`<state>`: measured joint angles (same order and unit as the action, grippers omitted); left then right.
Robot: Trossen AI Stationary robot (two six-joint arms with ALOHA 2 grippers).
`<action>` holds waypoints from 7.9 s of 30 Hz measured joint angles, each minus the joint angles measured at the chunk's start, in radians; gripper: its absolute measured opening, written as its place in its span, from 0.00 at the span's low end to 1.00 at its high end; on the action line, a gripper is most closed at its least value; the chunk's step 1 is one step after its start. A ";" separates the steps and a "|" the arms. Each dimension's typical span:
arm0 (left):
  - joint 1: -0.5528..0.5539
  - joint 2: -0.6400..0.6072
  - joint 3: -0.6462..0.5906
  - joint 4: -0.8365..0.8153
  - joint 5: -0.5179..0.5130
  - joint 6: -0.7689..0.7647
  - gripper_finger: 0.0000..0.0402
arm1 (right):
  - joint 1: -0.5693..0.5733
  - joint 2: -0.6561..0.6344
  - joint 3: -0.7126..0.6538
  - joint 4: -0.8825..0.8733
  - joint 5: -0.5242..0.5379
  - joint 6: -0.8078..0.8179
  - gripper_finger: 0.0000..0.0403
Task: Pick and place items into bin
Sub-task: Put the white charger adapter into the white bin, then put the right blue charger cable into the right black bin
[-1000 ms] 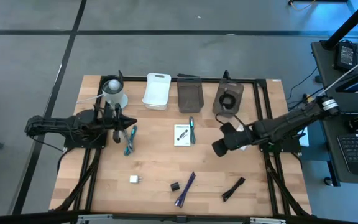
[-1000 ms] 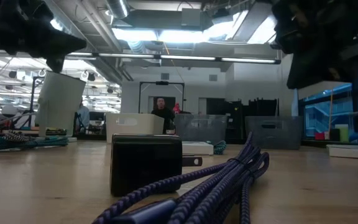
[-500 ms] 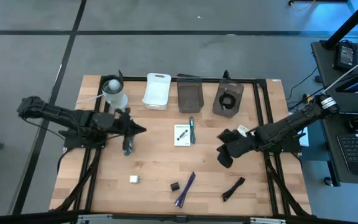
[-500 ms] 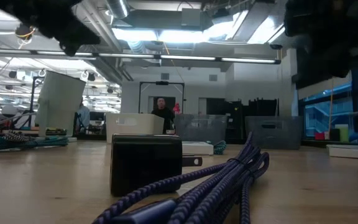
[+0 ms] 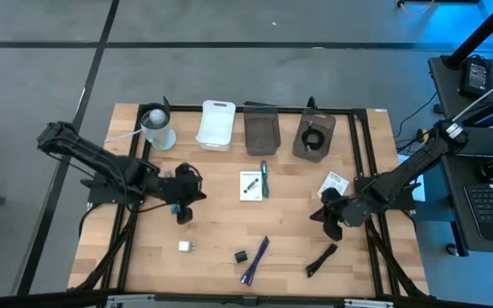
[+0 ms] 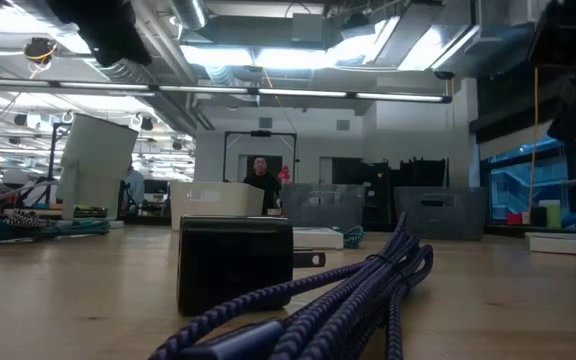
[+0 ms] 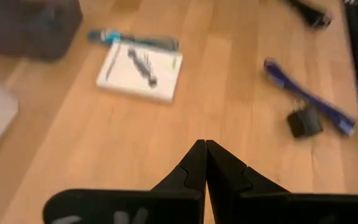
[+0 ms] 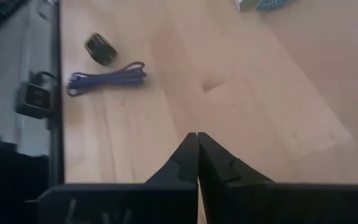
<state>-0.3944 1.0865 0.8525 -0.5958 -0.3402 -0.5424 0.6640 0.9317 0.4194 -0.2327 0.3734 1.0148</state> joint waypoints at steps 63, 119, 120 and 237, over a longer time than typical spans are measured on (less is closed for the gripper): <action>-0.330 0.668 0.388 -0.418 0.252 -0.305 0.45 | -0.001 -0.077 -0.103 0.069 0.000 -0.084 0.02; -0.260 0.807 0.443 -0.395 0.382 -0.256 0.36 | -0.001 -0.077 -0.102 0.070 0.001 -0.109 0.02; -0.252 0.805 0.461 -0.411 0.376 -0.255 0.36 | 0.000 -0.077 -0.102 0.070 0.001 -0.109 0.02; 0.407 0.419 0.393 -0.051 0.260 0.392 0.00 | -0.361 -0.077 -0.102 0.197 0.080 -0.392 0.02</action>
<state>0.0130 1.5055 1.2456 -0.6464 -0.0805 -0.1502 0.3031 0.8547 0.3172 -0.0353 0.4538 0.6231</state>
